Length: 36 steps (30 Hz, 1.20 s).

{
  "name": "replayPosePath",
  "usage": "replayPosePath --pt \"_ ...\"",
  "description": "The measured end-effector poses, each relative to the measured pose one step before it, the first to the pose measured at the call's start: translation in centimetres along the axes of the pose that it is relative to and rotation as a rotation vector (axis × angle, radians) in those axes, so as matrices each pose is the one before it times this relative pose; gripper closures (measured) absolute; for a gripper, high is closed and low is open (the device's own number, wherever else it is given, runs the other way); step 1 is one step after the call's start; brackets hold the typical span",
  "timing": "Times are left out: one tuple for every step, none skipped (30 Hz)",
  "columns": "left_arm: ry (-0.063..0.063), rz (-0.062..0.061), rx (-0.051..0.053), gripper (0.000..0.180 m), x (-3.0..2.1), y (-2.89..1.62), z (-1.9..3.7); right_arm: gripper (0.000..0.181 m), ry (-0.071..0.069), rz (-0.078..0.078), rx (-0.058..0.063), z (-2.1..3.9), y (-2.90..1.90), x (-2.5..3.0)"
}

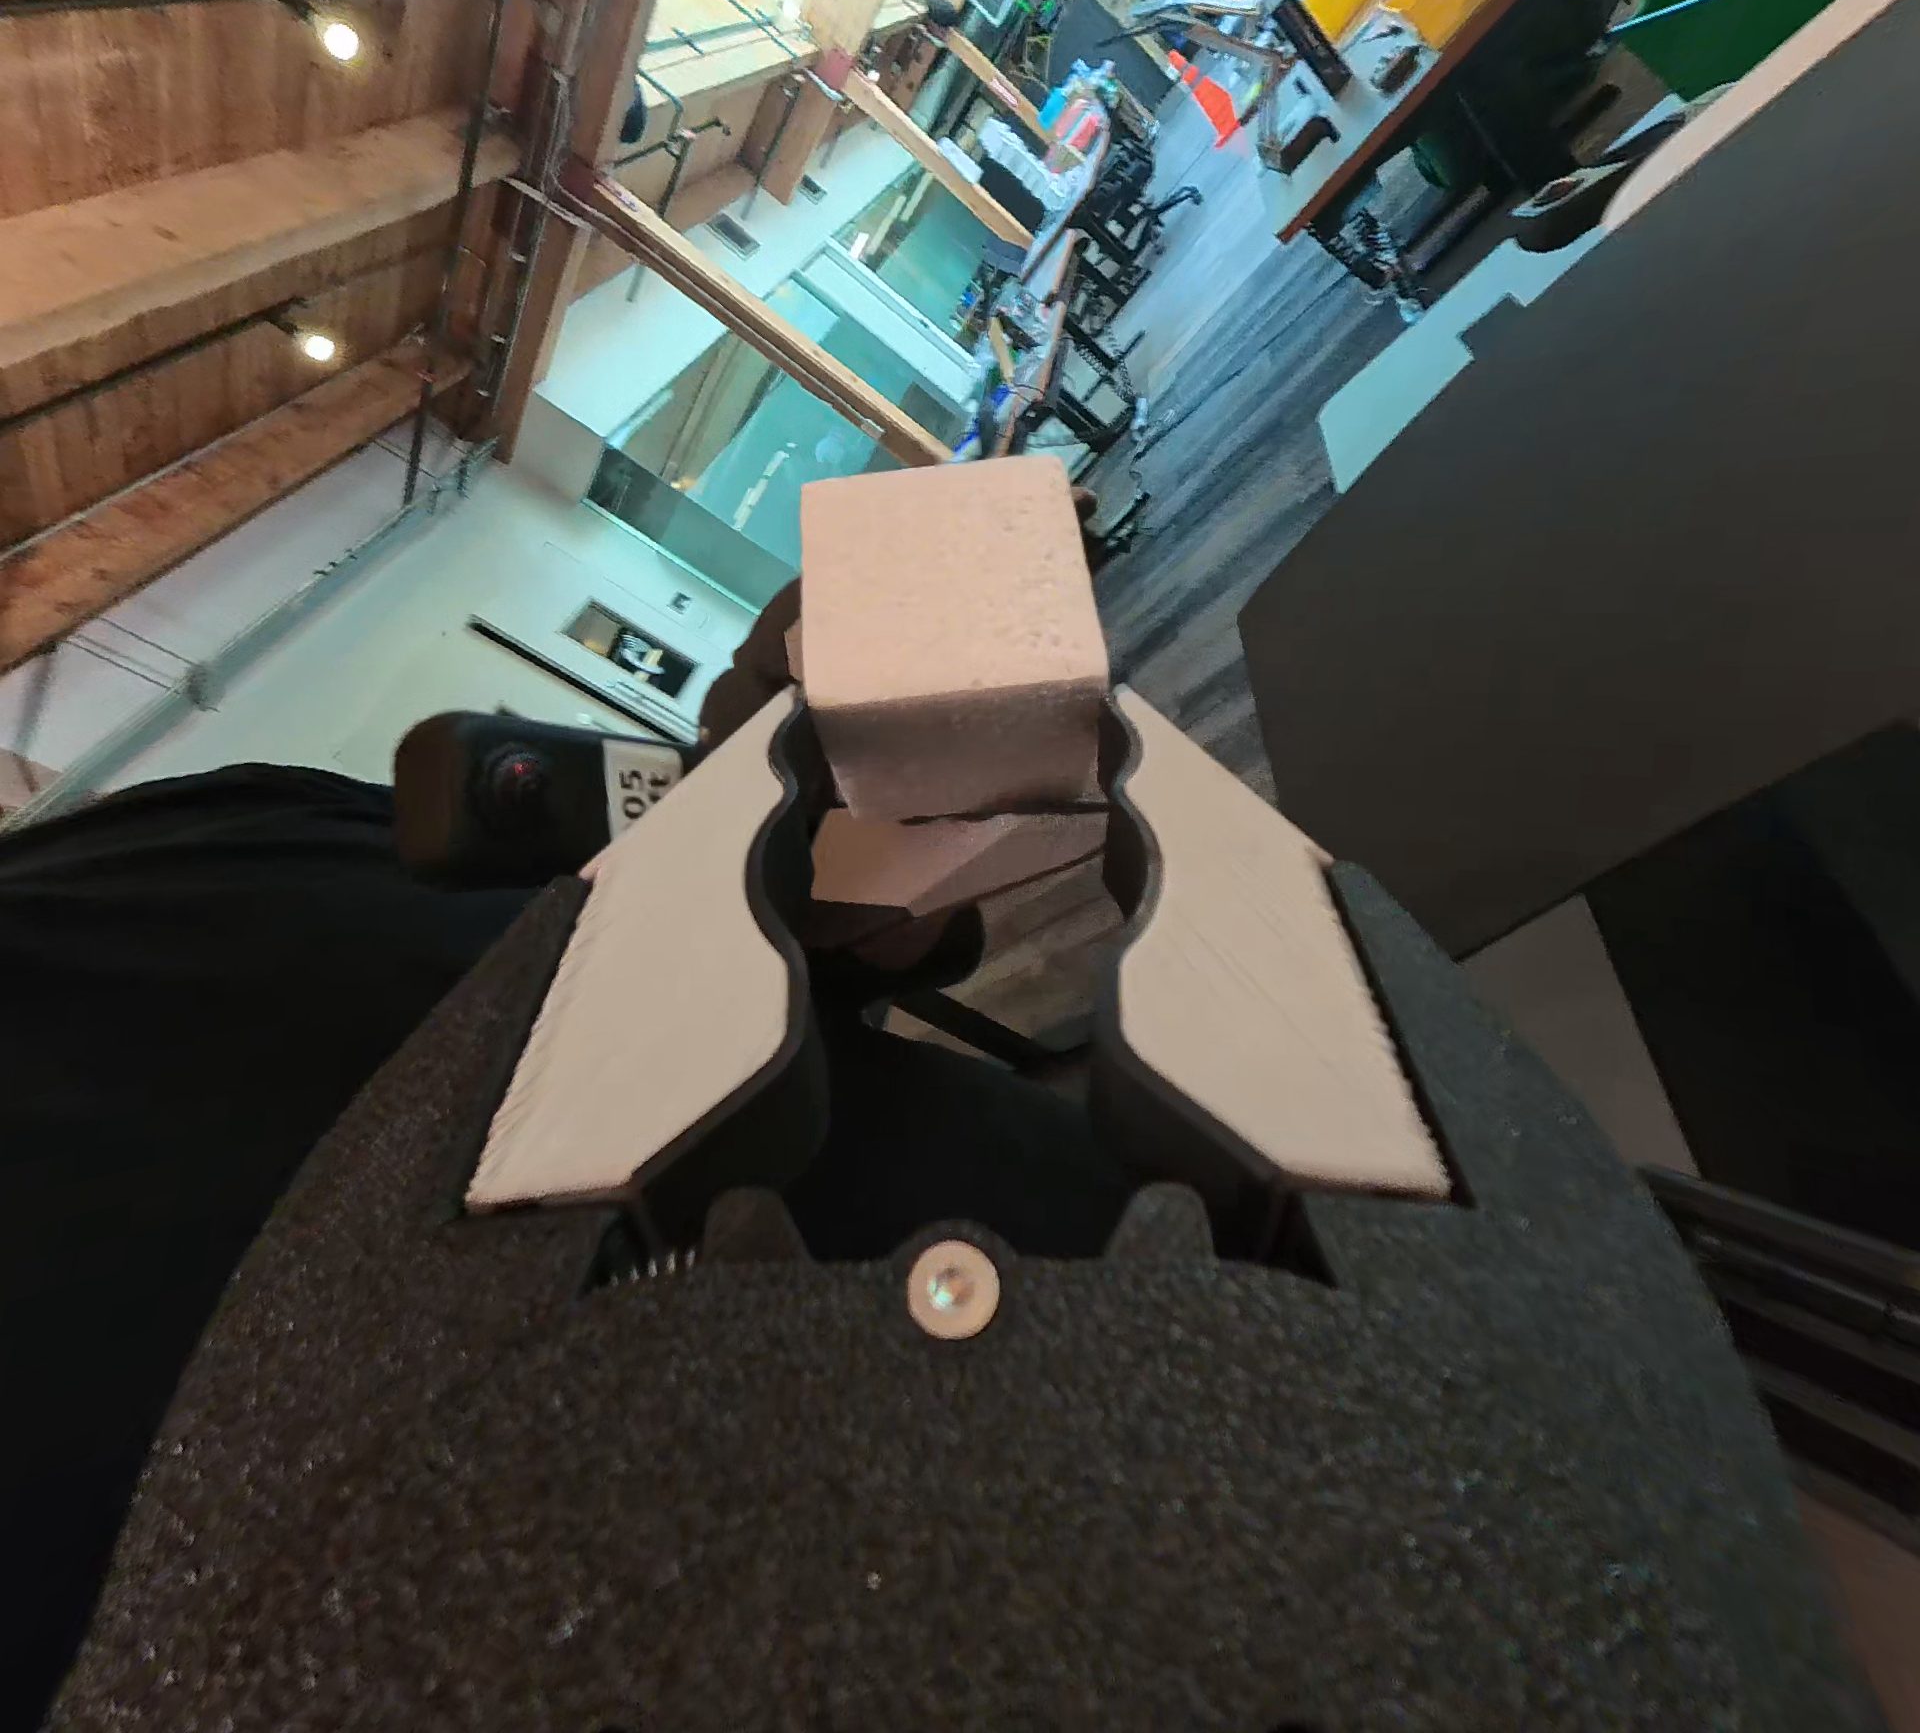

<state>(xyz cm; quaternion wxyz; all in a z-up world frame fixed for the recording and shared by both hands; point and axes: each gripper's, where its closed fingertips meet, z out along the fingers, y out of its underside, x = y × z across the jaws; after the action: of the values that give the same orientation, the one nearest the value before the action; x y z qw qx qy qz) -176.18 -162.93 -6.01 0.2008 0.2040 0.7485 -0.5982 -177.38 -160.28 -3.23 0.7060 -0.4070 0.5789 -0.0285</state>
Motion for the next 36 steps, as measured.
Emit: replayPosePath --pt "0.0239 -0.0105 -0.0344 0.121 0.419 0.517 0.379 0.128 0.0391 -0.0155 -0.0064 -0.245 0.167 0.604" --pt "0.0145 -0.0043 -0.0256 0.121 0.339 0.361 0.3 0.128 0.0403 -0.0137 -0.0056 -0.235 0.189 0.64" --pt "0.0062 0.0041 -0.0113 0.121 0.273 0.152 0.18 0.128 0.028 -0.0086 -0.0042 -0.229 0.189 0.465" --pt "0.0044 0.0057 -0.004 0.121 0.271 0.043 0.111 0.128 0.0125 -0.0018 -0.0007 -0.235 0.162 0.246" --pt "0.0071 0.0007 -0.0031 0.121 0.287 0.021 0.067 0.128 0.0046 0.005 -0.0001 -0.202 0.174 0.15" --pt "0.0063 -0.0031 -0.0031 0.121 0.24 0.015 0.059 0.128 0.0005 0.0089 0.0004 -0.177 0.165 0.115" --pt "0.0029 -0.004 -0.0015 0.121 0.189 0.017 0.057 0.128 0.001 0.0107 0.0026 -0.147 0.13 0.138" --pt "0.0015 -0.0023 0.0012 0.122 0.161 -0.012 0.047 0.127 0.004 0.0099 0.0027 -0.169 0.082 0.188" --pt "0.0025 -0.0015 0.0012 0.122 0.166 0.004 0.042 0.125 0.0068 0.0066 -0.0005 -0.156 0.082 0.216" --pt "0.0017 -0.0008 0.0013 0.122 0.156 -0.004 0.02 0.123 0.008 0.0023 -0.0018 -0.153 0.072 0.208" --pt "0.0009 0.0 0.0031 0.122 0.133 -0.037 -0.002 0.121 0.0089 0.0 -0.0015 -0.162 0.042 0.181" --pt "0.0042 -0.0013 0.0027 0.122 0.161 -0.036 -0.01 0.118 0.0064 -0.0025 -0.0021 -0.124 0.064 0.111" --pt "0.0052 -0.0014 0.0022 0.122 0.169 -0.044 0.003 0.117 0.0045 -0.0043 -0.0045 -0.109 0.098 0.054" --pt "0.0032 0.0003 0.0038 0.122 0.147 -0.073 0.004 0.115 0.0057 -0.0031 -0.005 -0.097 0.101 0.088" --pt "0.0026 0.0019 0.003 0.122 0.13 -0.06 0.021 0.113 0.0029 -0.0022 -0.0034 -0.1 0.071 0.04" --pt "0.0048 0.0018 0.0026 0.122 0.145 -0.081 0.051 0.114 -0.002 -0.0024 -0.0039 -0.099 0.084 -0.034" --pt "0.0059 0.0013 0.0046 0.121 0.178 -0.125 0.052 0.114 -0.0054 -0.0034 -0.0034 -0.104 0.07 -0.106" --pt "0.0055 0.0017 0.0056 0.122 0.168 -0.158 0.045 0.117 -0.0093 -0.0037 -0.0011 -0.108 0.036 -0.178" --pt "0.0067 0.0027 0.0047 0.121 0.216 -0.142 0.068 0.119 -0.0086 -0.0036 0.0012 -0.125 -0.002 -0.186" --pt "0.0057 0.0026 0.0027 0.122 0.215 -0.111 0.09 0.121 -0.0064 -0.0057 0.0025 -0.124 -0.015 -0.144" --pt "0.0013 0.0006 0.0003 0.122 0.138 -0.028 0.124 0.125 -0.0024 -0.0079 0.0005 -0.138 0.004 -0.081" --pt "0.0022 -0.0002 0.0014 0.121 0.127 -0.015 0.134 0.126 0.0051 -0.0107 -0.0025 -0.14 0.03 0.028" --pt "0.0052 -0.0014 0.0013 0.121 0.134 -0.007 0.126 0.126 0.0113 -0.0111 -0.0076 -0.136 0.081 0.099" --pt "0.0085 -0.0041 0.0035 0.121 0.184 -0.063 0.1 0.127 0.0126 -0.0139 -0.0087 -0.15 0.072 0.066" --pt "0.0181 -0.0109 0.0017 0.12 0.293 -0.059 0.089 0.127 0.0162 -0.0228 -0.0077 -0.204 0.028 0.066" --pt "0.0251 -0.0157 -0.0002 0.12 0.375 -0.014 0.097 0.127 0.0228 -0.0322 -0.0092 -0.304 0.006 0.113" --pt "0.0227 -0.0189 -0.0006 0.122 0.275 0.052 0.057 0.127 0.033 -0.0382 -0.0105 -0.473 -0.068 0.252" --pt "0.0199 -0.0231 0.0019 0.12 0.19 0.102 0.034 0.127 0.049 -0.0437 -0.0054 -0.758 -0.212 0.525" --pt "0.0241 -0.024 -0.001 0.117 0.226 0.221 0.033 0.127 0.0543 -0.0451 -0.0046 -0.998 -0.234 0.726" --pt "0.0239 -0.0207 -0.0063 0.114 0.223 0.37 0.074 0.127 0.0521 -0.0467 -0.0051 -1.12 -0.135 0.88" --pt "0.0157 -0.0153 -0.0138 0.11 0.129 0.527 0.122 0.126 0.0524 -0.0528 -0.0039 -1.13 0.035 1.032" --pt "0.0141 -0.0091 -0.0151 0.109 0.128 0.578 0.173 0.126 0.0499 -0.0602 -0.0003 -1.056 0.233 1.098" --pt "0.0223 -0.0056 -0.0123 0.109 0.285 0.504 0.198 0.126 0.0395 -0.0573 0.0032 -0.914 0.399 0.924" --pt "0.0212 -0.0052 -0.0118 0.108 0.293 0.416 0.191 0.126 0.0237 -0.0474 -0.0052 -0.74 0.66 0.626" --pt "0.0184 -0.0027 -0.0112 0.108 0.278 0.324 0.163 0.126 0.0092 -0.0359 -0.0189 -0.545 0.891 0.321" --pt "0.0177 -0.0003 -0.0097 0.109 0.283 0.244 0.147 0.126 0.0085 -0.0276 -0.0285 -0.382 1.042 0.215"
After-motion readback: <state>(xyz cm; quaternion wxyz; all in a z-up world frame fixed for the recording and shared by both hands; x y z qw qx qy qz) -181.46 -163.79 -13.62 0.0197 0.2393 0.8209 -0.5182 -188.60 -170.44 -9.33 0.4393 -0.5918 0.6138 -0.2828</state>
